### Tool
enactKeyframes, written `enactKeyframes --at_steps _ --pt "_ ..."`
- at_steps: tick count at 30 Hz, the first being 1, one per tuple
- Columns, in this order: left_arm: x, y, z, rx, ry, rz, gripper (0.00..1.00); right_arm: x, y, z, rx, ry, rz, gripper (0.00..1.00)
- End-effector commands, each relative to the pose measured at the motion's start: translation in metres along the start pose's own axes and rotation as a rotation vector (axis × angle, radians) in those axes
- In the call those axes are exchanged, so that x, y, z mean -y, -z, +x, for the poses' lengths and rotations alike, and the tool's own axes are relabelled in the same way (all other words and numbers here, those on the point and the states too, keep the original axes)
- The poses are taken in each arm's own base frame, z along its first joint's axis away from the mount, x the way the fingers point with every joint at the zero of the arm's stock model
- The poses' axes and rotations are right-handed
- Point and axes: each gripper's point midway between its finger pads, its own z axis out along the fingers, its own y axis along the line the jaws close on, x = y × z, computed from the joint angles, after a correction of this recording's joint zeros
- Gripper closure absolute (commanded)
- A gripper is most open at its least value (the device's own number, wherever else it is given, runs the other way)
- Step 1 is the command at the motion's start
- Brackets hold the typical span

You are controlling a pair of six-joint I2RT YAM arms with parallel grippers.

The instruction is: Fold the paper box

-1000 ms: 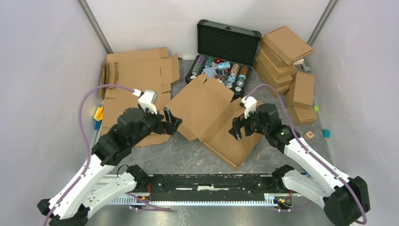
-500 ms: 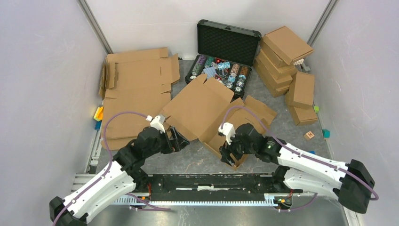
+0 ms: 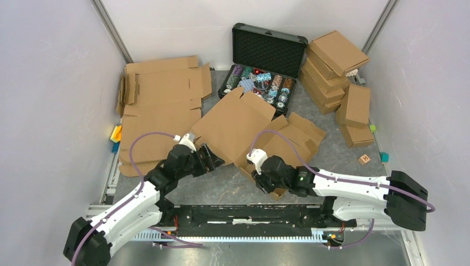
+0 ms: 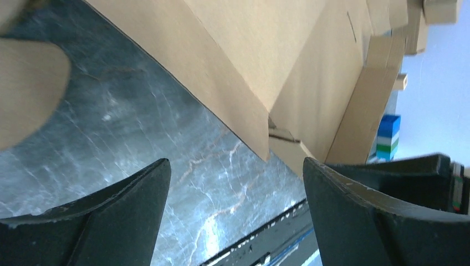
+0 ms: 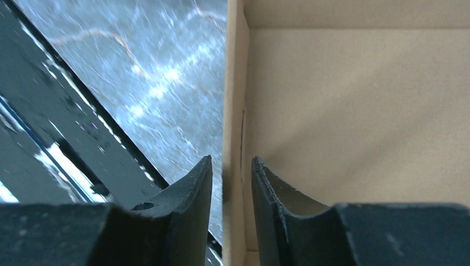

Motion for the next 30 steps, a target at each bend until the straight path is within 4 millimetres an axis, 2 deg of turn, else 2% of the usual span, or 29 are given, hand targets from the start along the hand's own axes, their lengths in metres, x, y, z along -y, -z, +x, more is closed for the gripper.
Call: enactKeyframes --at_steps 1,4,6,11,20,22,24,25,30 --pt "0.007 0.0 -0.034 0.105 0.01 0.04 0.05 -0.018 -0.002 -0.052 0.204 -0.155 -0.03 0.63" --pt "-0.003 -0.002 -0.051 0.155 0.034 0.028 0.03 -0.03 -0.004 -0.059 0.238 -0.178 -0.066 0.57" --pt "-0.001 -0.005 -0.062 0.177 0.053 0.065 0.04 -0.032 -0.007 -0.062 0.234 -0.18 -0.057 0.56" --pt "0.006 -0.018 -0.067 0.164 0.055 0.123 0.07 -0.031 -0.014 -0.058 0.191 -0.155 -0.029 0.44" --pt "0.009 -0.021 -0.094 0.272 -0.02 0.106 0.38 -0.033 -0.014 -0.051 0.166 -0.139 -0.028 0.45" --pt "0.009 -0.019 -0.098 0.287 -0.06 0.1 0.55 -0.033 -0.015 -0.05 0.159 -0.134 -0.021 0.45" --pt "0.008 -0.016 -0.1 0.294 -0.106 0.082 0.8 -0.032 -0.016 -0.049 0.147 -0.129 0.003 0.43" --pt "0.008 -0.014 -0.102 0.297 -0.129 0.074 0.96 -0.03 -0.017 -0.048 0.135 -0.129 0.015 0.41" --pt "0.02 -0.008 -0.1 0.298 -0.24 0.094 0.98 -0.031 -0.019 -0.048 0.123 -0.116 0.041 0.38"
